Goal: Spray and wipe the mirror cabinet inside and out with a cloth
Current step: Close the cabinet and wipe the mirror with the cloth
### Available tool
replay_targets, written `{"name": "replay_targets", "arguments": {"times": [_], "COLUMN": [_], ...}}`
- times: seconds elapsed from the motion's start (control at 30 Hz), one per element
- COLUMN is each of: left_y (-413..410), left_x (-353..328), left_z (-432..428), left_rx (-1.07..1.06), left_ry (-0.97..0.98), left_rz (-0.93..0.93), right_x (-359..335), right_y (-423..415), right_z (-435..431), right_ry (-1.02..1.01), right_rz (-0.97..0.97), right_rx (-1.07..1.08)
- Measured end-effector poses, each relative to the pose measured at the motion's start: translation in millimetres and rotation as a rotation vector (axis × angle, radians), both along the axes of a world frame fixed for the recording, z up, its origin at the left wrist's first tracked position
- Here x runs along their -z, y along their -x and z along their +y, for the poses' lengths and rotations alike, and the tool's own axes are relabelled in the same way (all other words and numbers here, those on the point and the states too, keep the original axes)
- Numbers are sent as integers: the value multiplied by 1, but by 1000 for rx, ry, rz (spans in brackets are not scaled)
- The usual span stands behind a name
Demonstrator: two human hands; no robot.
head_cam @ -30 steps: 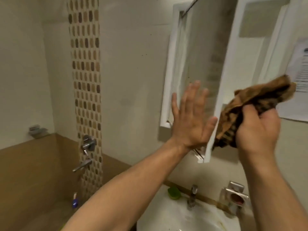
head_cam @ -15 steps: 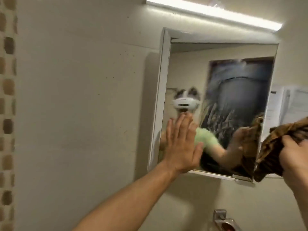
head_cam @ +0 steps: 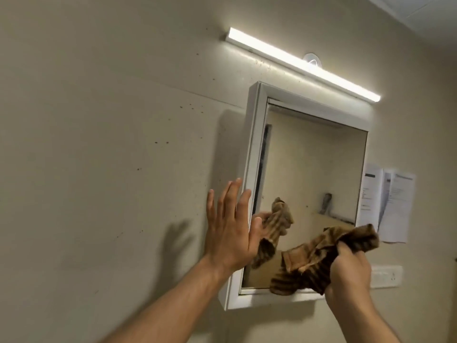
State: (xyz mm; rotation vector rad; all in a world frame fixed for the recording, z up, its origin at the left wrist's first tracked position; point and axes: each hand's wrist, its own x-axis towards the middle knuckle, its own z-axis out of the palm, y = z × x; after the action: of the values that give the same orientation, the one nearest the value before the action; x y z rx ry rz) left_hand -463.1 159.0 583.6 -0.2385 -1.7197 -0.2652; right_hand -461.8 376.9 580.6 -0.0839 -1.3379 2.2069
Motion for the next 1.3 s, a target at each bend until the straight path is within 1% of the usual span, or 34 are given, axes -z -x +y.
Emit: {"name": "replay_targets", "arguments": {"times": [0.07, 0.13, 0.2, 0.3, 0.33, 0.37, 0.4, 0.47, 0.53, 0.57, 0.6, 0.63, 0.67, 0.73, 0.8, 0.83, 0.87, 0.93, 0.97, 1.0, 1.03, 1.07, 1.13, 1.2, 1.23, 1.3], "left_y": [0, 0, 2, 6, 8, 9, 11, 13, 14, 15, 15, 13, 13, 14, 18, 20, 23, 26, 27, 29, 30, 32, 34, 36, 38, 39], "left_x": [-6, -14, -23, -34, -41, -45, -54, -70, -94, -108, -122, -136, -149, -167, -179, -185, -191, -203, -210, -219, -227, -235, -248, -257, -259, -260], "left_z": [-8, -11, -10, -4, -3, -3, -3, -5, -8, -9, -10, -12, -13, -14, -14, -13, -9, -2, 3, 11, 18, 27, 38, 44, 45, 44], "left_rx": [-17, -25, -10, 12, 23, 33, 39, 44, 72, 93, 117, 148, 179, 191, 148, 124, 101, 63, 50, 44, 42, 48, 54, 20, -16, -101], "left_ry": [3, 14, 13, -4, 3, 13, 26, 27, -4, -21, -34, -40, -32, 30, 131, 176, 205, 229, 234, 240, 235, 214, 167, 174, 194, 243], "left_rz": [-30, -56, -63, -44, -29, -17, 2, 23, 35, 53, 84, 128, 180, 249, 265, 267, 266, 233, 203, 173, 152, 150, 160, 138, 122, 96], "right_x": [-21, -48, -85, -158, -185, -208, -230, -257, -269, -272, -271, -267, -265, -265, -272, -278, -286, -301, -306, -308, -307, -306, -299, -299, -298, -296], "right_y": [-4, -12, -19, -25, -24, -26, -24, -14, 6, 20, 33, 44, 53, 70, 88, 97, 105, 116, 117, 117, 116, 117, 121, 132, 142, 164], "right_z": [-9, -18, -26, -39, -44, -52, -62, -86, -111, -120, -126, -128, -126, -112, -92, -78, -63, -32, -23, -19, -23, -29, -44, -34, -18, 25], "right_ry": [87, 106, 97, 153, 139, 72, -71, -504, -934, -1104, -1237, -1322, -1359, -1389, -1413, -1387, -1321, -1121, -1053, -1048, -1101, -1179, -1287, -1276, -1255, -1121], "right_rz": [69, 171, 273, 416, 488, 557, 639, 767, 866, 889, 898, 918, 965, 1064, 1098, 1070, 1003, 809, 725, 693, 724, 801, 955, 1018, 1023, 936], "right_rx": [-9, -22, -16, 9, 12, 10, 3, -12, -10, 29, 96, 152, 176, 157, 197, 236, 270, 347, 386, 419, 438, 447, 382, 315, 340, 374]}}
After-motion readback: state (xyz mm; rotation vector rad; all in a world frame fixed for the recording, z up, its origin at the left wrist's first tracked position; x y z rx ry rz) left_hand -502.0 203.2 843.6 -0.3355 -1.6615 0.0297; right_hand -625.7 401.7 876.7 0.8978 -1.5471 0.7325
